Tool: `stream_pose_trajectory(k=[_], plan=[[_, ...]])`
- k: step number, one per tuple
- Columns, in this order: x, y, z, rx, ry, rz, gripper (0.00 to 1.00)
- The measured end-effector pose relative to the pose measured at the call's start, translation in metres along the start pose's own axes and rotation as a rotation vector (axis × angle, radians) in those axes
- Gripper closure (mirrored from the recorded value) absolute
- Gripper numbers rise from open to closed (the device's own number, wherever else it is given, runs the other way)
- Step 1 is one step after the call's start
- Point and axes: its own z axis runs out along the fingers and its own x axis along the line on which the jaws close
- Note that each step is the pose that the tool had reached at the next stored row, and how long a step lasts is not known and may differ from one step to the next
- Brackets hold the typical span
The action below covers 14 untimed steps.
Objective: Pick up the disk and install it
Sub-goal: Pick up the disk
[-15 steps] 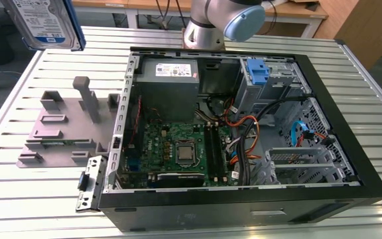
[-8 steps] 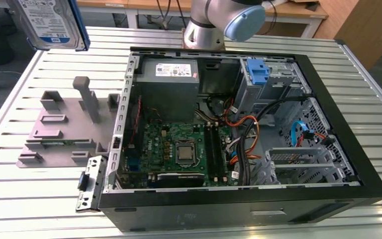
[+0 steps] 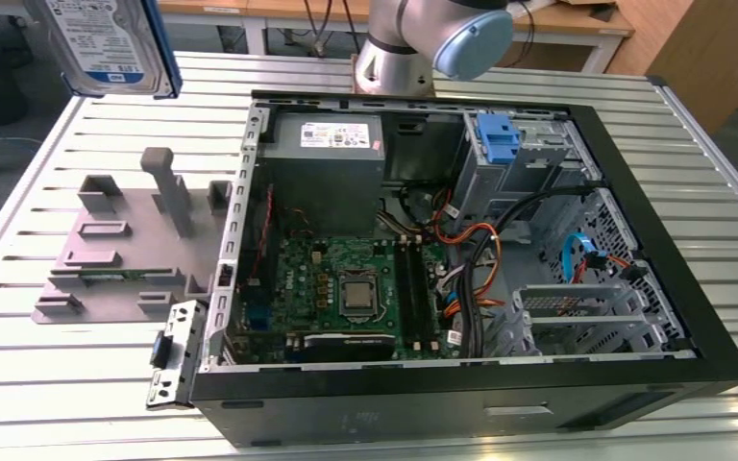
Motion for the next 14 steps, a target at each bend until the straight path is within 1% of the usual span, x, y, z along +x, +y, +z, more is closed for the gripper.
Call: stream_pose_trajectory(k=[8, 14], plan=[[0.0001, -0.0037, -0.0001, 0.0, 0.0, 0.0, 0.65], [0.004, -0.0083, -0.0002, 0.0, 0.0, 0.0, 0.65]])
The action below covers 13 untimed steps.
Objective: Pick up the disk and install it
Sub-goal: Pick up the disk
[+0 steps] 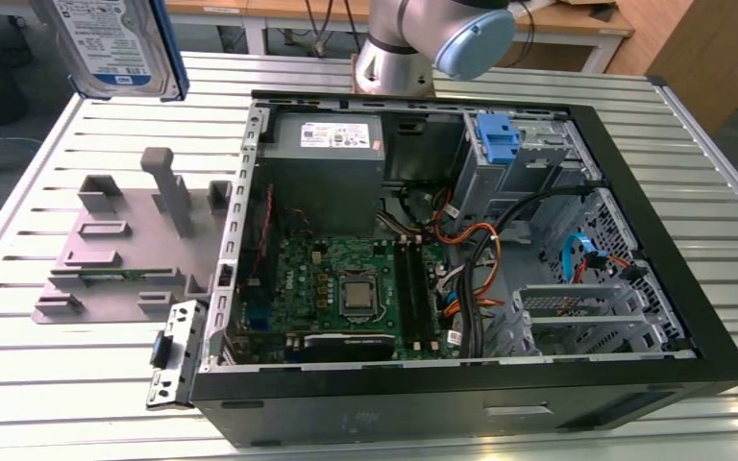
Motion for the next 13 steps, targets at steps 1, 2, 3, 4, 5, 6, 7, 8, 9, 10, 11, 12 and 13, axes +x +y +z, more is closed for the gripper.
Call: stream_pose_trajectory(k=[1, 2, 3, 4, 5, 6, 7, 8, 9, 10, 11, 12, 13], plan=[[0.001, -0.001, 0.0, 0.0, 0.0, 0.0, 0.65], [0.0021, -0.0018, -0.0001, 0.0, 0.0, 0.0, 0.65], [0.0033, -0.0026, -0.0001, 0.0001, -0.0001, 0.0, 0.65], [0.0043, -0.0033, -0.0001, 0.0001, -0.0001, 0.0, 0.65], [0.0054, -0.0041, -0.0002, 0.0001, -0.0001, 0.0, 0.65], [0.0064, -0.0048, -0.0002, 0.0001, -0.0001, 0.0, 0.65], [0.0073, -0.0055, -0.0002, 0.0002, -0.0001, 0.0, 0.65], [0.008, -0.0064, -0.0003, 0.0, 0.0, 0.0, 0.65], [0.0082, -0.0076, -0.0003, 0.0, 0.0, 0.0, 0.65], [0.0083, -0.0088, -0.0003, 0.0, 0.0, 0.0, 0.65], [0.0082, -0.0103, -0.0003, 0.0001, 0.0, 0.0, 0.65], [0.0082, -0.012, -0.0003, 0.0001, -0.0001, 0.0, 0.65], [0.0082, -0.0143, -0.0004, 0.0001, -0.0001, 0.0, 0.65]])
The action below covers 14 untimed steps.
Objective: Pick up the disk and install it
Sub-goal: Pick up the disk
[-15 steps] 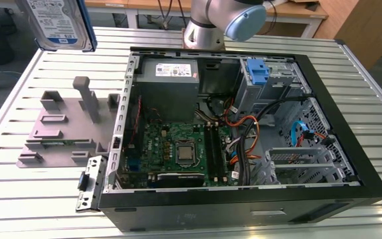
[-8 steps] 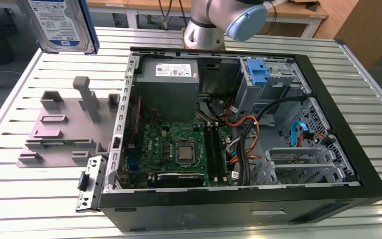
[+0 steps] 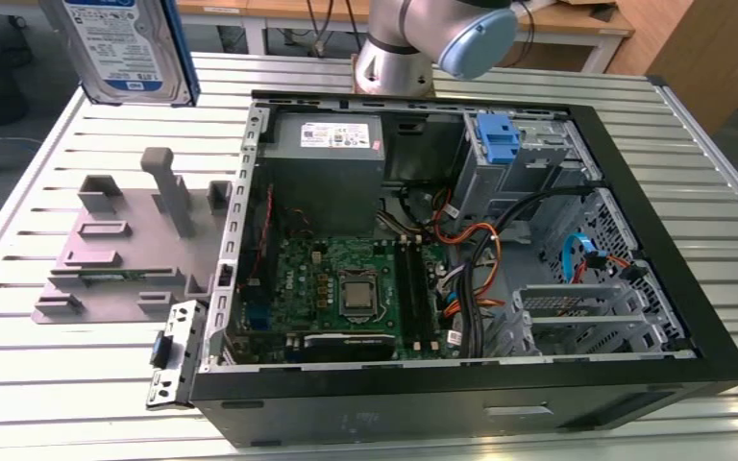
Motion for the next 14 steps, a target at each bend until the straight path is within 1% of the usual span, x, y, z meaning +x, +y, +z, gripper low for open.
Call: stream_pose_trajectory(k=[4, 8, 14], plan=[[-0.0002, -0.01, -0.0002, 0.0, 0.0, 0.0, 0.65], [-0.0004, -0.0179, -0.0003, 0.0, 0.0, 0.0, 0.65], [-0.0007, -0.0343, -0.0005, -0.0001, 0.0001, 0.0, 0.65]])
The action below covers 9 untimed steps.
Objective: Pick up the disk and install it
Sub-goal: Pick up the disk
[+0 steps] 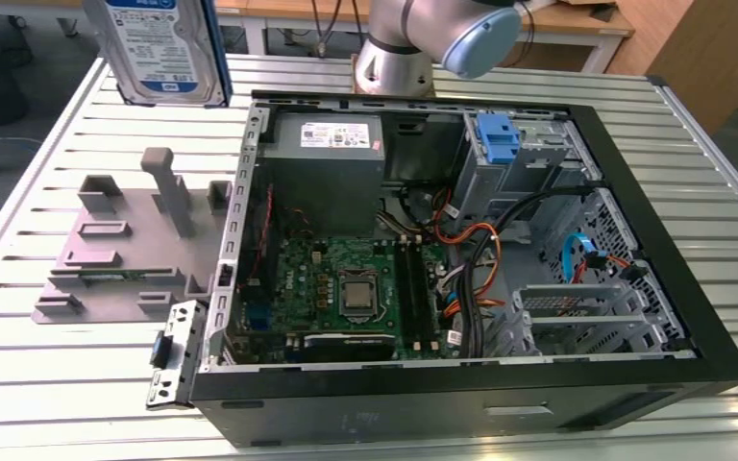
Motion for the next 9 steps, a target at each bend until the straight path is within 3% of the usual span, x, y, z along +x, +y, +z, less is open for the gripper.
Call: stream_pose_trajectory(k=[9], plan=[[-0.0005, -0.0239, -0.0003, 0.0, 0.0, 0.0, 0.65]])
